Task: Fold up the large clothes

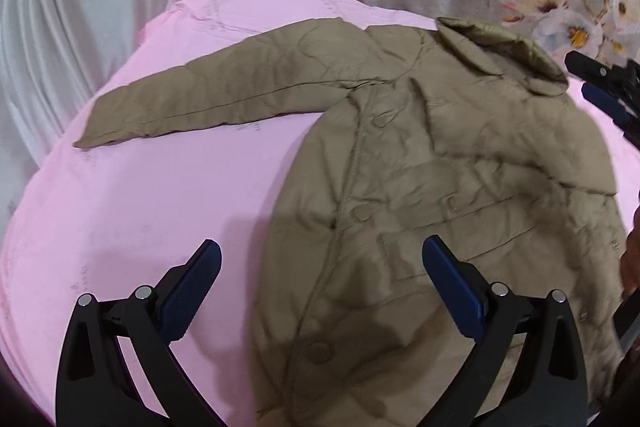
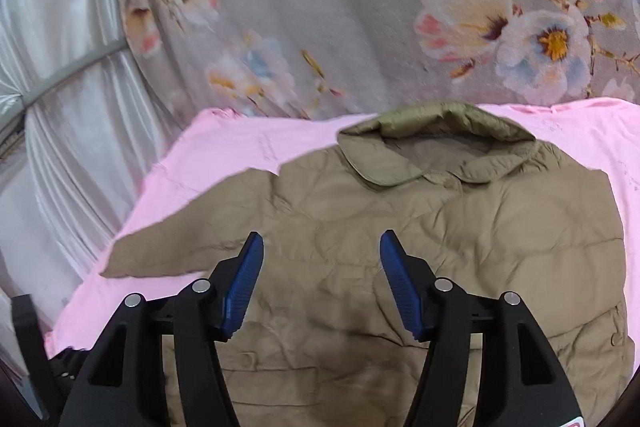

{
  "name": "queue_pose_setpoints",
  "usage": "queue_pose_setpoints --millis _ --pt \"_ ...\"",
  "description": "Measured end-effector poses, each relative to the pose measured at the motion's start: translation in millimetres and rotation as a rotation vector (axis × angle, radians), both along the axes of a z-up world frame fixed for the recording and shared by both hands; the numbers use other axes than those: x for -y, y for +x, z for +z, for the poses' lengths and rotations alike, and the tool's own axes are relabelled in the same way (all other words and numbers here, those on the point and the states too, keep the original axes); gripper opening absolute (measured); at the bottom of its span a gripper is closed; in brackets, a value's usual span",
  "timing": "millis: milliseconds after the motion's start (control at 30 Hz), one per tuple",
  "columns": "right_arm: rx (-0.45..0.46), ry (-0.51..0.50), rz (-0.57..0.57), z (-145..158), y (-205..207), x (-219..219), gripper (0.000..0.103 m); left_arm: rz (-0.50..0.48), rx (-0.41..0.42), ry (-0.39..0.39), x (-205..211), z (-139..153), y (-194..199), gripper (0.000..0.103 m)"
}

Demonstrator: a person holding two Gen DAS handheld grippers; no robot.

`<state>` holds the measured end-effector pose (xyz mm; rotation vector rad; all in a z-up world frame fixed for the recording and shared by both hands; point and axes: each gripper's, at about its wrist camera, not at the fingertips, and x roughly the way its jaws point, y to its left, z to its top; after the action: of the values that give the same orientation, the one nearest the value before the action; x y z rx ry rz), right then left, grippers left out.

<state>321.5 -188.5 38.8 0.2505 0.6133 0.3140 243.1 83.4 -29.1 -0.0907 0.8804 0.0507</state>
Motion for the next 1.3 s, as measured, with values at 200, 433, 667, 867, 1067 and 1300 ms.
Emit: queue_pose_setpoints --millis 200,433,667,867,1067,1300 --pt "0.017 0.008 -0.099 10.0 -17.7 35.1 0.061 -0.091 -0.038 -0.164 28.1 7.5 44.9 0.098" --pt "-0.11 0.121 -0.352 -30.1 -30.7 145.1 0.062 -0.084 -0.18 -0.38 57.5 -23.8 117.9 0.098" --pt "-0.264 0.372 -0.474 -87.9 -26.8 226.1 0.062 -0.035 -0.159 -0.425 63.2 -24.0 142.5 0.089" --pt "-0.287 0.506 -0.491 -102.0 -9.4 242.7 0.058 -0.049 -0.115 -0.267 72.3 -9.6 151.5 0.007" --pt "-0.18 0.434 -0.459 -72.5 -0.1 231.9 0.007 -0.038 0.014 -0.183 59.8 16.2 150.2 0.002" --pt "-0.246 0.146 -0.465 -82.7 8.5 204.5 0.006 -0.029 -0.032 -0.041 64.9 -34.4 156.6 0.002"
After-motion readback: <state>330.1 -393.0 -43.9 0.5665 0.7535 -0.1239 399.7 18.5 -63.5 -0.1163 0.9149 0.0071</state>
